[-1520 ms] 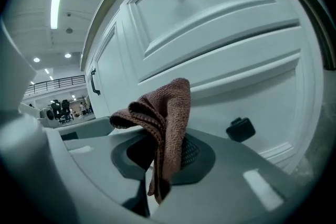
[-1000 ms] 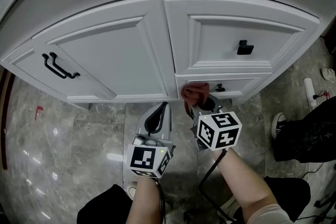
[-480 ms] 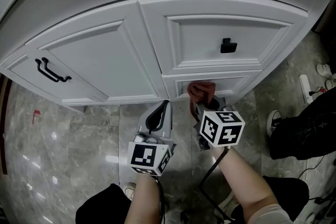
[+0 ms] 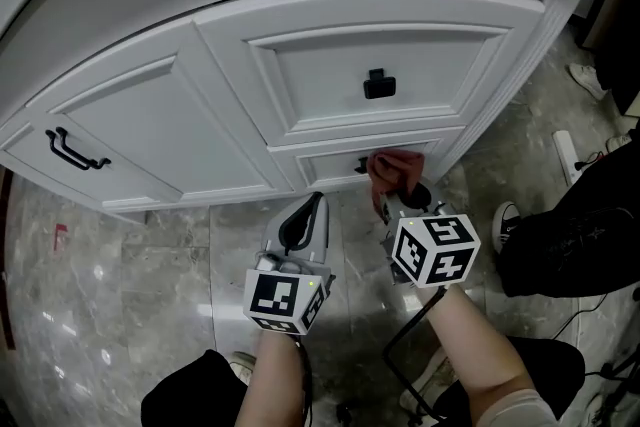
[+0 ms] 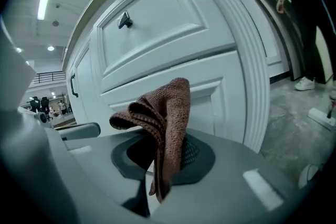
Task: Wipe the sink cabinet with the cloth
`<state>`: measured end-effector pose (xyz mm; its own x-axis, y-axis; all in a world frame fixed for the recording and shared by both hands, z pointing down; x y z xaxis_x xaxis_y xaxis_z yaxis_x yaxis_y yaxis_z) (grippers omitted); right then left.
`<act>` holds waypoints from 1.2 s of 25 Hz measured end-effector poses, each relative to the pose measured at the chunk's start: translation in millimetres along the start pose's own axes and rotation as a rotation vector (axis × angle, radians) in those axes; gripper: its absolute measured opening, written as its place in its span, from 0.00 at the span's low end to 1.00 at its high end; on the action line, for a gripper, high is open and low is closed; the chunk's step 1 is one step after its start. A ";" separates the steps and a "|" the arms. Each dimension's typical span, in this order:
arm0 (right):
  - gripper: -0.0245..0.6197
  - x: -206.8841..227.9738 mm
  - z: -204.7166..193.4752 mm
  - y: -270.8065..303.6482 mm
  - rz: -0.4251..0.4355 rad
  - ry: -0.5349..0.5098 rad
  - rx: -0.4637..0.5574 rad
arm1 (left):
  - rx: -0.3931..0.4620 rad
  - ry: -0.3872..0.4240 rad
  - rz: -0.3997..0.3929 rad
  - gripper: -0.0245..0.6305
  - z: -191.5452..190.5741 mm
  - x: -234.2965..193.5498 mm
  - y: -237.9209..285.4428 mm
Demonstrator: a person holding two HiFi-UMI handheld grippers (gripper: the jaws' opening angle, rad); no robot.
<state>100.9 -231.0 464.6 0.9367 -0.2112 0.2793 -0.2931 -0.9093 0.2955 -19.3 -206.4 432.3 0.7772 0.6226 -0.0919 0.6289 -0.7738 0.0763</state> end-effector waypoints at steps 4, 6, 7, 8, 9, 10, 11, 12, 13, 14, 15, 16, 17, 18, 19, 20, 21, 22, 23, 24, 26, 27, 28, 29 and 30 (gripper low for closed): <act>0.16 5.9 3.8 7.2 0.011 -0.014 -0.004 | -0.019 0.006 -0.010 0.04 -7.2 8.5 4.7; 0.16 5.4 4.6 11.9 0.020 -0.009 -0.007 | -0.019 -0.004 -0.007 0.04 -8.3 9.3 7.2; 0.16 6.1 4.8 13.5 0.024 0.003 -0.006 | -0.018 -0.008 -0.006 0.04 -8.7 9.7 8.8; 0.16 7.4 4.9 14.3 0.029 0.019 -0.006 | -0.018 -0.011 -0.007 0.04 -9.1 10.5 10.6; 0.16 9.2 4.9 14.3 0.036 0.036 -0.006 | -0.019 -0.012 -0.009 0.04 -9.9 11.6 12.5; 0.16 11.3 4.9 13.8 0.040 0.047 -0.007 | -0.021 -0.012 -0.012 0.04 -10.9 12.9 14.5; 0.16 13.8 4.9 13.0 0.040 0.047 -0.009 | -0.024 -0.011 -0.014 0.04 -12.0 14.0 16.2; 0.16 16.3 5.1 12.0 0.036 0.037 -0.011 | -0.026 -0.012 -0.015 0.04 -13.1 14.9 17.6; 0.16 19.1 5.4 10.9 0.030 0.022 -0.014 | -0.027 -0.013 -0.015 0.04 -14.1 15.7 18.8; 0.16 22.2 5.8 9.6 0.024 0.009 -0.015 | -0.028 -0.015 -0.016 0.04 -15.1 16.7 20.1; 0.16 25.9 6.2 8.0 0.019 0.003 -0.016 | -0.029 -0.017 -0.017 0.04 -15.9 18.2 21.6; 0.16 30.1 6.4 6.3 0.013 0.007 -0.016 | -0.030 -0.018 -0.019 0.04 -16.8 20.0 23.2; 0.16 34.5 6.5 4.7 0.006 0.018 -0.016 | -0.031 -0.019 -0.022 0.04 -17.6 22.0 24.7; 0.16 39.1 6.4 3.0 -0.002 0.033 -0.016 | -0.032 -0.019 -0.026 0.04 -18.5 23.9 26.0; 0.16 44.1 6.4 1.2 -0.012 0.045 -0.015 | -0.034 -0.018 -0.030 0.04 -19.5 25.9 27.3; 0.16 49.7 6.5 -1.0 -0.024 0.053 -0.013 | -0.036 -0.017 -0.034 0.04 -20.4 28.1 28.7; 0.16 55.8 6.5 -3.7 -0.036 0.058 -0.012 | -0.037 -0.017 -0.038 0.04 -21.2 30.4 30.1; 0.16 61.7 6.6 -6.3 -0.044 0.062 -0.012 | -0.037 -0.018 -0.041 0.04 -21.7 32.3 31.4; 0.16 66.4 6.7 -8.6 -0.046 0.066 -0.011 | -0.036 -0.022 -0.042 0.04 -21.8 33.8 32.7; 0.16 69.4 7.0 -10.4 -0.043 0.068 -0.011 | -0.035 -0.026 -0.042 0.04 -21.7 35.1 33.8; 0.17 71.8 8.2 -12.8 -0.038 0.057 -0.012 | -0.034 -0.030 -0.044 0.04 -22.0 37.8 36.0; 0.17 72.6 8.8 -13.9 -0.040 0.050 -0.010 | -0.035 -0.030 -0.046 0.04 -22.6 39.4 37.1; 0.17 74.0 9.0 -15.4 -0.043 0.047 -0.008 | -0.036 -0.030 -0.048 0.04 -23.2 41.0 38.1; 0.17 76.0 8.8 -17.1 -0.049 0.049 -0.006 | -0.037 -0.030 -0.049 0.04 -23.8 42.3 39.0; 0.17 79.1 8.0 -19.3 -0.059 0.055 -0.003 | -0.039 -0.031 -0.049 0.04 -24.1 43.2 39.7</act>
<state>182.1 -233.0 473.7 0.9404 -0.1370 0.3112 -0.2383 -0.9185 0.3157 39.8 -207.3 455.3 0.7443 0.6555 -0.1276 0.6674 -0.7366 0.1095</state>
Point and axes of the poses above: the fingertips, and each gripper's own axes: y forward along the fingers, x to its right, z out of its top, the point moved 1 cm from there along -y, backward along the fingers
